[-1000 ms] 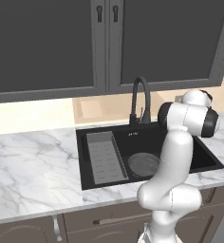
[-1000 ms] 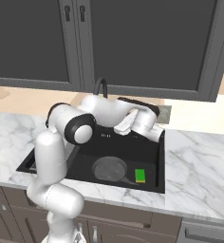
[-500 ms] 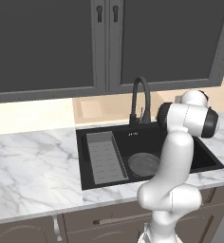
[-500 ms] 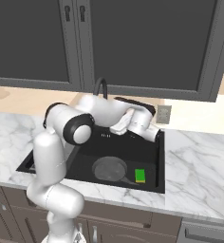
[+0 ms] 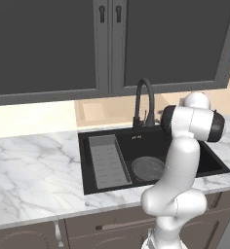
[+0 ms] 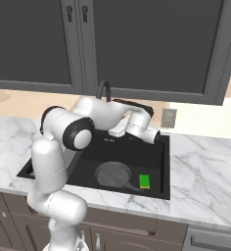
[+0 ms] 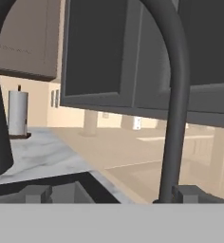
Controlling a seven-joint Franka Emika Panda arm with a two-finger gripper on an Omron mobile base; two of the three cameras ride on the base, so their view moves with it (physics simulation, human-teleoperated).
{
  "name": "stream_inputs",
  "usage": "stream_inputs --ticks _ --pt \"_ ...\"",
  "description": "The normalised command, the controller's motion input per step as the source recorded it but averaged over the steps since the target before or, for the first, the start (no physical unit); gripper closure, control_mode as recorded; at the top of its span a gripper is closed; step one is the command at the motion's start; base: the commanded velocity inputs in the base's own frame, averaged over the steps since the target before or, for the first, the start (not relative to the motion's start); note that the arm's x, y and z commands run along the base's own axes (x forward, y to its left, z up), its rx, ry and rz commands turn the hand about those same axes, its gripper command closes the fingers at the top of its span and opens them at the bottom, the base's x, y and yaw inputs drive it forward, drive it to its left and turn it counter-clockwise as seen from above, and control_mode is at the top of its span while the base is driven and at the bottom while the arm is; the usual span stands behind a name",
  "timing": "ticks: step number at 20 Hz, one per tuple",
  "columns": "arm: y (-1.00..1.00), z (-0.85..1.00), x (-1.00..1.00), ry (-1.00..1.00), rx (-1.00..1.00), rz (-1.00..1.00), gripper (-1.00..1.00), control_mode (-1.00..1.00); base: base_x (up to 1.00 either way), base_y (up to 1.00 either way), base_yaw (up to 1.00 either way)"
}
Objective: Pick the pan and sponge and place them into the sink. Then turn on the water.
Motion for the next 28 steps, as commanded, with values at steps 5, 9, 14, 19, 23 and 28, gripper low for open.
stream_inputs --ticks 5,9,14,19,23,28 --pt "0.06 0.00 0.12 0.06 0.00 0.00 -1.00 -1.00 0.00 0.00 0.00" --pt "0.01 0.00 0.11 0.02 0.00 0.00 -1.00 -1.00 0.00 0.00 0.00" --pt "0.01 -0.01 0.09 0.00 0.00 0.00 -1.00 -1.00 0.00 0.00 0.00" --pt "0.01 -0.06 0.24 0.00 0.00 0.01 -1.00 -1.00 0.00 0.00 0.00" --pt "0.00 -0.16 0.38 0.00 0.00 0.01 -1.00 -1.00 0.00 0.00 0.00" --pt "0.00 -0.19 0.38 0.00 0.00 0.01 -1.00 -1.00 0.00 0.00 0.00"
